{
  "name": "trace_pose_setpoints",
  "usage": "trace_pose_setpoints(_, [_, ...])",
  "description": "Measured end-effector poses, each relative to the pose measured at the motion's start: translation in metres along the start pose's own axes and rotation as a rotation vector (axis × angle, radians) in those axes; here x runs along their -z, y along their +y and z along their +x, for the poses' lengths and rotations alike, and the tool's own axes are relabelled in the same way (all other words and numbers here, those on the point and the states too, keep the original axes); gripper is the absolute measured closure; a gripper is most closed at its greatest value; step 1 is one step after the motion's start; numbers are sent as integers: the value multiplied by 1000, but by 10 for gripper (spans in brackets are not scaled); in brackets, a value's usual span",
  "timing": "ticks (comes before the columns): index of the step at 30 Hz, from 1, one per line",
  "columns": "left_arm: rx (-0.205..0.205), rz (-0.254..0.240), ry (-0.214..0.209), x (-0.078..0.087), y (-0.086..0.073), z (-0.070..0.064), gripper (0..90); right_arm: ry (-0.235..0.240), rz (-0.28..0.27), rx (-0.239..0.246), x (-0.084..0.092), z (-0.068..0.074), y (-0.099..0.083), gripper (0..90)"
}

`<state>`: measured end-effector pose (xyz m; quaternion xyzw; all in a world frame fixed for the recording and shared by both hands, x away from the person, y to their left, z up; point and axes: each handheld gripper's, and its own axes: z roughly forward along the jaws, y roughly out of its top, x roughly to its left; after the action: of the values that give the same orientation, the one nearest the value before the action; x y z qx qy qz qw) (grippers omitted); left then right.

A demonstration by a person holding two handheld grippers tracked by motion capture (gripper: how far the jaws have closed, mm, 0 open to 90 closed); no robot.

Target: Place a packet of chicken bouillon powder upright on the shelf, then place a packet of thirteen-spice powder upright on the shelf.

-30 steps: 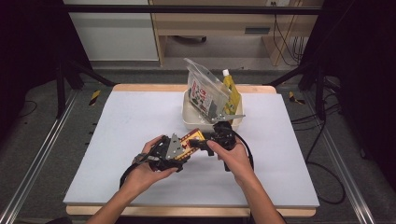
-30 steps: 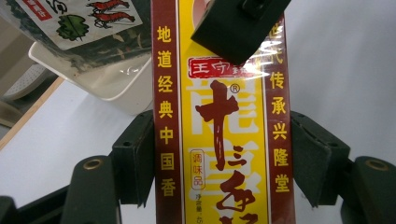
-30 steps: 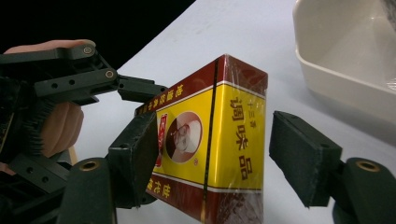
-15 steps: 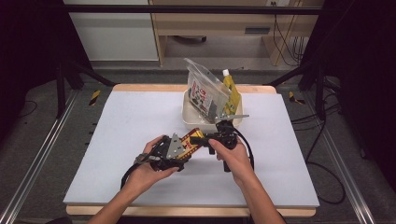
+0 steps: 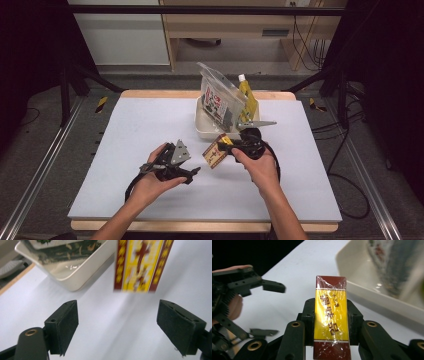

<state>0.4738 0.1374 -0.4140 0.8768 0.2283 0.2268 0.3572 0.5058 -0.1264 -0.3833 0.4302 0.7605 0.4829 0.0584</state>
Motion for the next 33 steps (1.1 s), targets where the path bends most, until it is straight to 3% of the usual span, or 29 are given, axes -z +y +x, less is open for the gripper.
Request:
trace_pose_setpoints(1, [5,8,8,0,-2,2,169,-30,-2,2,7,-6,0,677])
trace_pose_setpoints(7, [57,20,30,2,-11,12,168,-74,-1,-3,21,-17,1,676])
trace_pose_setpoints(13, [78,49,63,8,-17,27,145,-116,6,-5,37,-26,2,677])
trace_pose_setpoints(16, [122,67,97,13,-27,38,113,-149,16,-10,46,-30,2,677])
trace_pose_setpoints(22, [150,72,132,21,-43,46,97,-222,22,2,60,-36,1,677])
trace_pose_setpoints(26, [195,37,156,35,-59,51,75,-300,57,8,75,-43,10,677])
trace_pose_setpoints(33, [223,59,178,45,-78,55,65,-388,118,42,87,-51,35,676])
